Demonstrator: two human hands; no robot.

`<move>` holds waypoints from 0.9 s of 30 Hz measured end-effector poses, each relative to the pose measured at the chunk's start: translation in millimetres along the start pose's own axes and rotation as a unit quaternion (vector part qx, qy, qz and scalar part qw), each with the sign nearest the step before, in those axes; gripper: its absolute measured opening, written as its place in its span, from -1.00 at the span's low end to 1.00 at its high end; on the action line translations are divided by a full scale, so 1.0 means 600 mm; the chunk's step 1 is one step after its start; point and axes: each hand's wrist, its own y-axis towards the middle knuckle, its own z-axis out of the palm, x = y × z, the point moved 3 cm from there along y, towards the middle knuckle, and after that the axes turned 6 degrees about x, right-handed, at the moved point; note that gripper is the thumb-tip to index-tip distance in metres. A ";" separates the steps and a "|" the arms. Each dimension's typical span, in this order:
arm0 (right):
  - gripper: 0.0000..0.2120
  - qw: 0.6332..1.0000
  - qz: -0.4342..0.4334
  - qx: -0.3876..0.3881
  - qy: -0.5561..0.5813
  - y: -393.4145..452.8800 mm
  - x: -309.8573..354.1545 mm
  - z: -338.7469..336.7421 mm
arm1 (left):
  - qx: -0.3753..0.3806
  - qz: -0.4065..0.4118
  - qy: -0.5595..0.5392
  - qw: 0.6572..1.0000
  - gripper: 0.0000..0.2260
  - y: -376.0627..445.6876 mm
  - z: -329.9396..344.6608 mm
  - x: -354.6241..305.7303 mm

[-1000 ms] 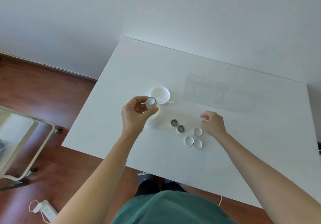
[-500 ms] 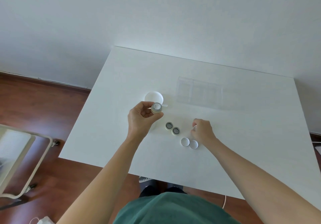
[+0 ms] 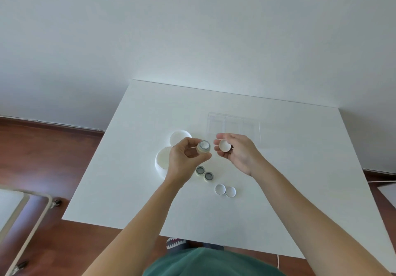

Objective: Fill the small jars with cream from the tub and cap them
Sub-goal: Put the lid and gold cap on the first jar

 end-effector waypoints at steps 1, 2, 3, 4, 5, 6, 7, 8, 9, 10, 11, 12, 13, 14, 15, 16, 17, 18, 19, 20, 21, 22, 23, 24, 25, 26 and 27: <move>-0.74 1.000 -0.013 0.002 -0.021 -0.002 0.005 0.005 | 0.007 0.001 0.007 1.000 -0.71 0.000 0.005 -0.002; -0.74 0.999 -0.025 0.002 -0.046 -0.004 0.009 0.009 | 0.013 0.007 0.015 1.000 -0.72 -0.001 0.010 -0.005; -0.74 0.996 -0.038 -0.002 -0.074 -0.006 0.012 0.013 | 0.015 0.014 0.023 1.000 -0.73 -0.001 0.014 -0.007; -0.73 0.993 -0.051 -0.007 -0.104 -0.007 0.014 0.016 | 0.014 0.022 0.031 0.999 -0.73 -0.001 0.017 -0.010; -0.71 0.989 -0.065 -0.011 -0.134 -0.009 0.015 0.018 | 0.011 0.028 0.037 0.999 -0.74 -0.001 0.020 -0.013; -0.70 0.984 -0.076 -0.011 -0.162 -0.010 0.015 0.021 | 0.008 0.033 0.042 0.999 -0.74 -0.001 0.023 -0.015; -0.69 0.978 -0.085 -0.007 -0.189 -0.012 0.015 0.023 | 0.004 0.038 0.046 0.998 -0.73 -0.001 0.026 -0.017; -0.67 0.972 -0.090 -0.001 -0.216 -0.013 0.014 0.026 | 0.001 0.042 0.047 0.998 -0.73 0.000 0.028 -0.018; -0.66 0.966 -0.094 0.004 -0.242 -0.014 0.014 0.029 | -0.001 0.045 0.050 0.998 -0.73 0.002 0.030 -0.019; -0.65 0.959 -0.098 0.006 -0.265 -0.015 0.014 0.031 | -0.004 0.048 0.053 0.997 -0.73 0.003 0.032 -0.019; -0.64 0.952 -0.103 0.008 -0.287 -0.016 0.015 0.033 | -0.007 0.050 0.058 0.997 -0.74 0.004 0.033 -0.020; -0.63 0.945 -0.108 0.009 -0.308 -0.017 0.017 0.035 | -0.012 0.051 0.064 0.997 -0.74 0.005 0.034 -0.020; -0.63 0.938 -0.113 0.012 -0.328 -0.018 0.019 0.037 | -0.016 0.052 0.069 0.996 -0.76 0.006 0.035 -0.021; -0.63 0.931 -0.119 0.020 -0.346 -0.020 0.021 0.039 | -0.021 0.054 0.073 0.996 -0.77 0.008 0.036 -0.022; -0.62 0.923 -0.124 0.030 -0.362 -0.022 0.022 0.041 | -0.025 0.055 0.073 0.996 -0.78 0.009 0.036 -0.023; -0.62 0.916 -0.129 0.040 -0.378 -0.023 0.024 0.043 | -0.028 0.057 0.070 0.996 -0.79 0.010 0.036 -0.025; -0.61 0.908 -0.135 0.047 -0.394 -0.024 0.026 0.044 | -0.032 0.058 0.067 0.996 -0.79 0.012 0.036 -0.026; -0.61 0.900 -0.141 0.050 -0.410 -0.024 0.028 0.045 | -0.034 0.060 0.066 0.995 -0.79 0.013 0.036 -0.028; -0.60 0.891 -0.146 0.049 -0.426 -0.024 0.030 0.045 | -0.036 0.061 0.064 0.995 -0.79 0.015 0.035 -0.029; -0.60 0.884 -0.152 0.043 -0.441 -0.024 0.033 0.044 | -0.036 0.062 0.063 0.995 -0.78 0.016 0.034 -0.030; -0.60 0.877 -0.157 0.033 -0.453 -0.023 0.035 0.042 | -0.036 0.061 0.060 0.996 -0.78 0.018 0.033 -0.031; -0.61 0.874 -0.160 0.021 -0.459 -0.024 0.039 0.039 | -0.035 0.060 0.054 0.996 -0.77 0.020 0.032 -0.031; -0.63 0.873 -0.164 0.011 -0.459 -0.023 0.043 0.036 | -0.034 0.059 0.049 0.996 -0.76 0.021 0.031 -0.031; -0.66 0.873 -0.170 0.004 -0.458 -0.023 0.047 0.034 | -0.032 0.059 0.045 0.997 -0.76 0.023 0.029 -0.030; -0.68 0.870 -0.177 0.001 -0.459 -0.023 0.052 0.032 | -0.031 0.060 0.040 0.997 -0.76 0.024 0.029 -0.030; -0.69 0.866 -0.180 0.000 -0.466 -0.023 0.056 0.031 | -0.028 0.060 0.036 0.997 -0.76 0.025 0.028 -0.029; -0.68 0.861 -0.180 0.002 -0.475 -0.023 0.060 0.030 | -0.024 0.061 0.030 0.997 -0.75 0.027 0.029 -0.028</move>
